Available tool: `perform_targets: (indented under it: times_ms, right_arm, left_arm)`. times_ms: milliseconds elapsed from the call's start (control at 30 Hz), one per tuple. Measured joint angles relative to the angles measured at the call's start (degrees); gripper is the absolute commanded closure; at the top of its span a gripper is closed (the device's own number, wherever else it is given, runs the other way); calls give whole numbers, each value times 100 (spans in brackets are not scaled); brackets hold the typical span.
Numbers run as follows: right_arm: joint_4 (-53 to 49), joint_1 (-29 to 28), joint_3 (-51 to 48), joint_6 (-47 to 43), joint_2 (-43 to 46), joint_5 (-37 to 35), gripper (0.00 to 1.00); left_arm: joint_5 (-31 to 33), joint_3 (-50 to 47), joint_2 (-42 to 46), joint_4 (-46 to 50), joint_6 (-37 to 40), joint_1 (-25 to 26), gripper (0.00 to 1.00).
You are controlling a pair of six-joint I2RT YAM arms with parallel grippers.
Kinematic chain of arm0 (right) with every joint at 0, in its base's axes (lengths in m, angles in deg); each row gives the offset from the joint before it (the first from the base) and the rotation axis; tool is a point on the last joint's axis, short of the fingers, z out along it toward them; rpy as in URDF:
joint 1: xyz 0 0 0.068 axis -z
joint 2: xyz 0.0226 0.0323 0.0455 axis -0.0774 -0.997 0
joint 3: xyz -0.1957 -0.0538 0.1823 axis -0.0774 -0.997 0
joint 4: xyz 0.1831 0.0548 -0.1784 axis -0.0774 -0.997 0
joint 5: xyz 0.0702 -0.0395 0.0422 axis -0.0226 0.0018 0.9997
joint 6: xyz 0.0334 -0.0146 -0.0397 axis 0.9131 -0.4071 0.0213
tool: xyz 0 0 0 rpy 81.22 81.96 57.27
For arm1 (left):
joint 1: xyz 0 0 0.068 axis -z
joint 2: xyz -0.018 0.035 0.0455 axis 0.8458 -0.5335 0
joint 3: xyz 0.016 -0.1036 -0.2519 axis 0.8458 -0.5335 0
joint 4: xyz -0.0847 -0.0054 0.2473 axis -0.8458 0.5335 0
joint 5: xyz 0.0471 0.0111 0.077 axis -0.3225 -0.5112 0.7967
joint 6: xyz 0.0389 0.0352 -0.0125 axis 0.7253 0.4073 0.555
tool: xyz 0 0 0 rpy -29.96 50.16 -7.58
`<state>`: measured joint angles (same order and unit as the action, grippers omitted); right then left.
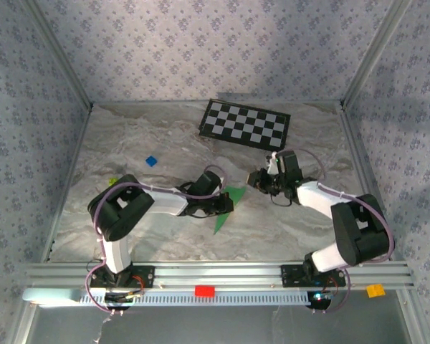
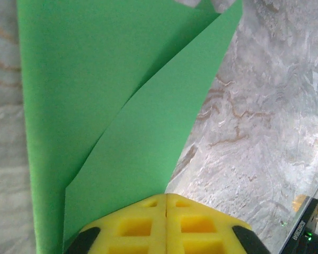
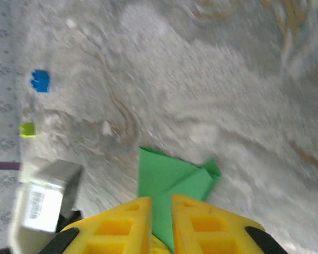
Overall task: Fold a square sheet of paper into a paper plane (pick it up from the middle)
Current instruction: Fold the wing for the fifth time at the center of the table.
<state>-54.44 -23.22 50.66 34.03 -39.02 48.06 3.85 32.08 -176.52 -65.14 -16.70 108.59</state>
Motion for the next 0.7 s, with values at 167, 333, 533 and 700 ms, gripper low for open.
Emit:
perform_targets:
  times_ms: [167, 333, 533, 700]
  right_arm:
    - [-181, -232, -424, 70, 299, -181, 79]
    - [-234, -476, -505, 164, 459, -334, 76]
    - [-247, -850, -503, 286, 459, -527, 75]
    - [-249, -1071, -387, 326, 293, -533, 75]
  left_arm:
    - [369, -57, 789, 538, 122, 35, 75]
    - [782, -13, 1674, 1132, 459, -57, 71]
    - [645, -216, 1768, 1545, 673, -527, 71]
    - [221, -470, 1626, 1626, 678, -658, 73]
